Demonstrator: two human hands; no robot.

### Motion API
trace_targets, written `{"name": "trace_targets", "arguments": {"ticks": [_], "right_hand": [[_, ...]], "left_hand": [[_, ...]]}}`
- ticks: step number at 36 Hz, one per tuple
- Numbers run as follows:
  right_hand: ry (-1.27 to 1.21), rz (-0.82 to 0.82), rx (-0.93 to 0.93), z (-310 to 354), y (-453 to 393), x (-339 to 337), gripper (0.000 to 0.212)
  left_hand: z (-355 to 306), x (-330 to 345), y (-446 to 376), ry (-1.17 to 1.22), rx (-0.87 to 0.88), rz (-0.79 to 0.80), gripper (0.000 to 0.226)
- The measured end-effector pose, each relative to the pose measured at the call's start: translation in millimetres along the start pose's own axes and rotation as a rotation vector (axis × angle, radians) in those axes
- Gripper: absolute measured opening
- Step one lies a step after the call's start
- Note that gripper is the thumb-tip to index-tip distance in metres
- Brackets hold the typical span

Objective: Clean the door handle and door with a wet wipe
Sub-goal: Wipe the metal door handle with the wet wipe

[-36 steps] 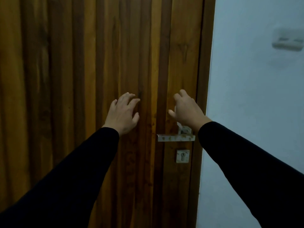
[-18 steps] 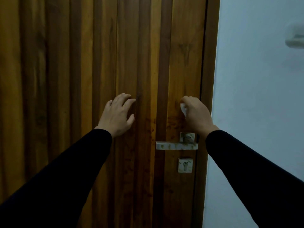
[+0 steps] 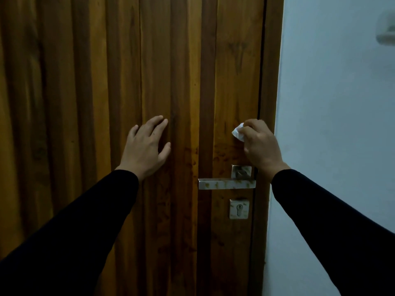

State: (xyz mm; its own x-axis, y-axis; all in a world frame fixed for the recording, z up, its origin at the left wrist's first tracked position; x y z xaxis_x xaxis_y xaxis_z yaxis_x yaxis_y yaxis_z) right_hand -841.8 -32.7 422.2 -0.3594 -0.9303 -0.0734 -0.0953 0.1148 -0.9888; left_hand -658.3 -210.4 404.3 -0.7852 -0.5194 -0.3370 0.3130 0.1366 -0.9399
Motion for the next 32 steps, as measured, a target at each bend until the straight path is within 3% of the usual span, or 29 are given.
{"name": "trace_targets", "arguments": {"ticks": [5,18,22,32], "right_hand": [[0.051,-0.031,-0.163,-5.6,17.0,1.4,0.026],[-0.001,0.055,-0.217,-9.0,33.4,10.5,0.016],[0.012,0.102,-0.254,-8.8,42.8,8.3,0.025],[0.080,0.348,-0.307,-4.5,50.6,0.9,0.024]], "left_hand": [[-1.1,0.9,0.0,0.000,0.009,-0.013,0.062],[0.1,1.1,3.3,-0.010,0.019,-0.033,0.073],[0.5,0.3,2.5,-0.006,0.020,-0.026,0.074],[-2.6,-1.7,2.7,-0.039,-0.001,0.036,0.065]]}}
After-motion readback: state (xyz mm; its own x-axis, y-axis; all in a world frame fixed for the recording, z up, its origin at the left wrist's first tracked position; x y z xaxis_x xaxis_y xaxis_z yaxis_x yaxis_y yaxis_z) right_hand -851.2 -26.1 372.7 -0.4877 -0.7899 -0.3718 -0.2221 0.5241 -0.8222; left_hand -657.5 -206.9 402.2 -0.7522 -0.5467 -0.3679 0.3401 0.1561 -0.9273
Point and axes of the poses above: each hand's wrist, its own y-axis away from the middle knuckle, its own x-axis out of the palm, z = x × y, the point moved 7 cm from there along -y, towards the middle knuckle, and after that the axes turned 13 degrees about -z, right-handed, at the moved point
